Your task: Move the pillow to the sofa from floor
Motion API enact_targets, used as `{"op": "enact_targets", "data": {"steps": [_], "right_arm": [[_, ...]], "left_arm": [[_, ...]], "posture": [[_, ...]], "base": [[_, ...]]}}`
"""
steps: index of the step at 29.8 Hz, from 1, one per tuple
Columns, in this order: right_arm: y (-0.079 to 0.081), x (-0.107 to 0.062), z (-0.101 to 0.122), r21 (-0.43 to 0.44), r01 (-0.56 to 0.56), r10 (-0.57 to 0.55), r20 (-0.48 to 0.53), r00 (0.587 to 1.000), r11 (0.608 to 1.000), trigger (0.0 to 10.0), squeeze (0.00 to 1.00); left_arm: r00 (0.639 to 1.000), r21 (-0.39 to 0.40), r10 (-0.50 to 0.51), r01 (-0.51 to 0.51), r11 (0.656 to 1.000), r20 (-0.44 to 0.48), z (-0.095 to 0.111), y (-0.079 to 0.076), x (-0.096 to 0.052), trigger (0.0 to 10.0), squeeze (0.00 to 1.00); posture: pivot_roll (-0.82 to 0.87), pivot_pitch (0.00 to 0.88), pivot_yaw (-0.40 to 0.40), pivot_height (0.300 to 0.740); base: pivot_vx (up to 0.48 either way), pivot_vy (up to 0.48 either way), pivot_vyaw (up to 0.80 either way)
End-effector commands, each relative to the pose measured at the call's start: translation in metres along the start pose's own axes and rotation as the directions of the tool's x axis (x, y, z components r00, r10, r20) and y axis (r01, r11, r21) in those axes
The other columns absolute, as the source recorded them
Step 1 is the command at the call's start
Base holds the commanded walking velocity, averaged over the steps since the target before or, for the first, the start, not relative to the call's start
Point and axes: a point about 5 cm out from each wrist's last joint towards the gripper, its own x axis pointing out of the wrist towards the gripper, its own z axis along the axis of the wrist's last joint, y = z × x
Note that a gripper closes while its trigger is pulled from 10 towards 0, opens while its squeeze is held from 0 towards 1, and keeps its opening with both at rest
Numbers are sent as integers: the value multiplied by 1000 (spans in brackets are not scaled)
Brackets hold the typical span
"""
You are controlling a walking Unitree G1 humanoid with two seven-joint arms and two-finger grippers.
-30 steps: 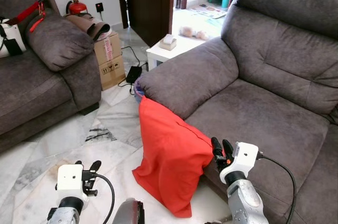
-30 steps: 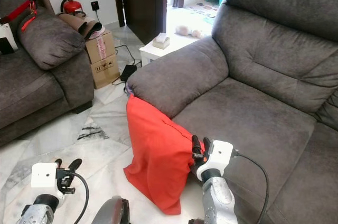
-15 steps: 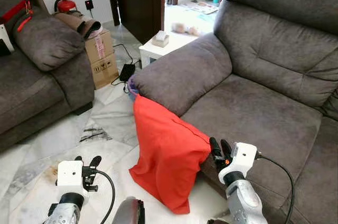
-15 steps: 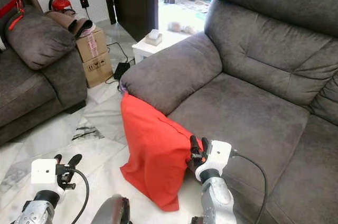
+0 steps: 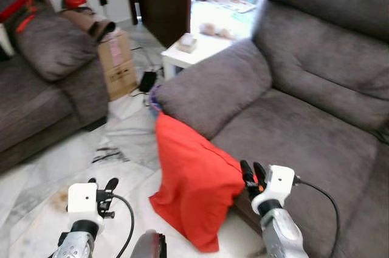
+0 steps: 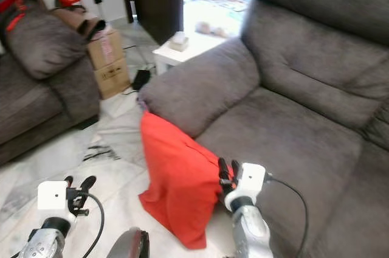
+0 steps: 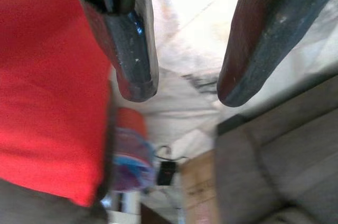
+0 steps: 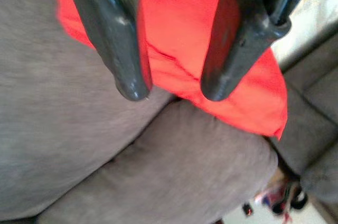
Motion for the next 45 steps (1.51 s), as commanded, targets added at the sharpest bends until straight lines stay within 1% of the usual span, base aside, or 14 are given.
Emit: {"op": "enact_targets", "data": {"steps": [1,15,19,20,24,28,29,30,31,34,39,41,42,45], "right_arm": [[7,2,1,4,-23,23,7,1000,1000,10000,0],[-1,3,2,20,-4,4,2,1000,1000,10000,0],[-23,2,-1,-29,55,-56,-41,998,998,10000,0],[-28,2,2,-34,77,-78,-39,996,996,10000,0],[-28,6,8,-30,68,-69,-20,997,997,10000,0],[-29,7,7,-32,24,-25,-44,999,999,10000,0],[-29,7,5,-27,-2,1,-57,998,1000,10000,157],[-29,7,5,-27,-2,1,-57,998,1000,10000,157],[-28,7,4,-34,-48,45,-78,996,998,10000,1000],[-25,6,1,-67,-214,201,-164,966,974,10000,1000],[-31,5,3,-139,-327,287,-249,925,935,10000,1000],[-33,5,2,-175,-358,297,-299,907,917,10000,1000],[-37,5,1,-252,-369,275,-341,899,894,10000,1000],[-40,7,4,-296,-354,249,-339,907,887,10000,1000]], "left_arm": [[999,-6,22,-22,1000,-29,-6,6,-5,10000,0],[991,62,-75,82,995,-107,-22,-1,-14,10000,0],[985,142,8,17,990,-173,-37,16,-21,10000,0],[970,161,22,18,987,-243,-49,18,-23,10000,0],[947,165,38,16,986,-319,-70,22,-37,10000,0],[946,158,61,-11,987,-320,-72,25,-40,10000,0],[948,161,61,-10,987,-312,-70,25,-40,10000,0],[948,161,61,-10,987,-312,-70,25,-40,10000,0],[949,164,65,-14,986,-309,-71,26,-40,10000,0],[951,159,67,-19,987,-301,-71,27,-39,10000,0],[956,140,38,4,990,-290,-70,22,-37,10000,0],[956,138,35,5,990,-290,-70,22,-37,10000,0],[958,137,26,14,990,-287,-70,20,-36,10000,0],[960,135,18,20,991,-278,-69,19,-35,10000,0]], "posture": [[55,134,19,618],[58,130,19,618],[66,127,16,618],[67,127,17,618],[53,130,20,618],[63,132,18,618],[66,133,18,618],[66,133,18,618],[67,134,17,618],[67,134,17,618],[66,133,18,618],[64,134,18,618],[66,134,18,618],[66,134,18,618]], "base": [[296,0,800],[64,0,0],[0,0,0],[0,0,0],[0,0,0],[0,0,0],[0,0,0],[0,0,0],[0,0,0],[0,0,0],[0,0,0],[0,0,0],[0,0,0],[0,0,0]]}}
